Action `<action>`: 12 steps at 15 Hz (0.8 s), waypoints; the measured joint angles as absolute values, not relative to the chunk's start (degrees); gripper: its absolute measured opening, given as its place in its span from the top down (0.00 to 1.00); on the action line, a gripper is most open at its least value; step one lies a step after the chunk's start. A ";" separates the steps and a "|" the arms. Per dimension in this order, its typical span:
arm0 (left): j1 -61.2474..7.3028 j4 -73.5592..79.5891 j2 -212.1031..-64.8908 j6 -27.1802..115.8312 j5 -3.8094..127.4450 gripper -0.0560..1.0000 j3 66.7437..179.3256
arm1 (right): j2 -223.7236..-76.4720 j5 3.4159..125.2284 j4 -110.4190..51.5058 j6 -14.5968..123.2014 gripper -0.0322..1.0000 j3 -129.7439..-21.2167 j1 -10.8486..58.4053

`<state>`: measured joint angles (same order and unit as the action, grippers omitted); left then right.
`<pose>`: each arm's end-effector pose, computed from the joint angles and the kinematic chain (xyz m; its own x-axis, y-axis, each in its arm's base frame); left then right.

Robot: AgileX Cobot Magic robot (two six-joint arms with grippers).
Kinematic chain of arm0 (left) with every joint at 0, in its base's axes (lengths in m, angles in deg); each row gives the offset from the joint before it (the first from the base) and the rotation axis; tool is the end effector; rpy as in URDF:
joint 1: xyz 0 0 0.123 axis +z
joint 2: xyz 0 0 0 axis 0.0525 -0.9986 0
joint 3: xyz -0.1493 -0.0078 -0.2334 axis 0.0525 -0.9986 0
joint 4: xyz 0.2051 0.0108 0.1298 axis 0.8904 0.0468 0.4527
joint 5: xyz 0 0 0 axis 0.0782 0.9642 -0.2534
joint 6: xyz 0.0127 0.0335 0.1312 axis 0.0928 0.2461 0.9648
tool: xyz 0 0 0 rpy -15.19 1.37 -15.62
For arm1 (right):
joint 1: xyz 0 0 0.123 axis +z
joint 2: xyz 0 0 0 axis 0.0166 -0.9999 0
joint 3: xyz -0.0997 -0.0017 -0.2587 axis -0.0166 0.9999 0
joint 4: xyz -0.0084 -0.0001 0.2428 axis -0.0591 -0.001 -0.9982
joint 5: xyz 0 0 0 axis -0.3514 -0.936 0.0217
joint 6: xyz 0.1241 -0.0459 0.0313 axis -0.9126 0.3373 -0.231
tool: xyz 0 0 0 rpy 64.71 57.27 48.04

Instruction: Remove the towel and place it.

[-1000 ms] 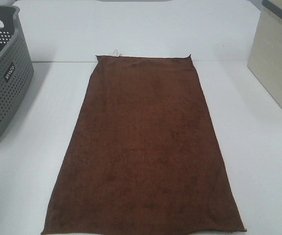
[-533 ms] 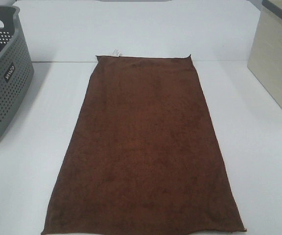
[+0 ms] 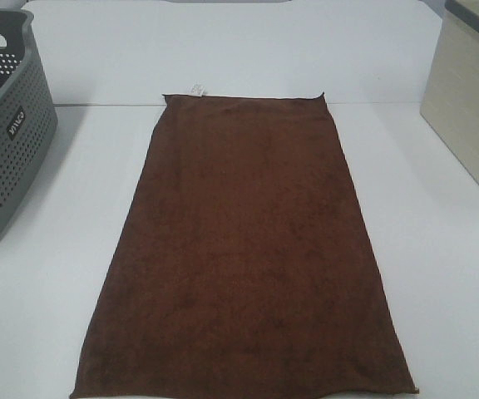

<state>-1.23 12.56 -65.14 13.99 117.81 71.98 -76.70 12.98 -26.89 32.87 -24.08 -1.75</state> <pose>0.0360 -0.0069 0.2542 -0.4382 0.0168 -0.8987 0.0358 0.9994 0.0012 0.0346 0.0105 0.2542 -0.4459 0.0271 -0.8947 -0.0491 0.9973 0.0547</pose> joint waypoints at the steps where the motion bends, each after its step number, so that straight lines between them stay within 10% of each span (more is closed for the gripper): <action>1: -1.23 12.62 -65.14 13.70 117.81 0.18 71.98 | -76.70 12.93 -26.89 33.10 0.16 -24.08 -1.75; 12: -1.23 11.01 -65.14 13.19 117.81 0.18 71.98 | -76.70 12.81 -25.97 35.34 0.16 -24.08 -1.75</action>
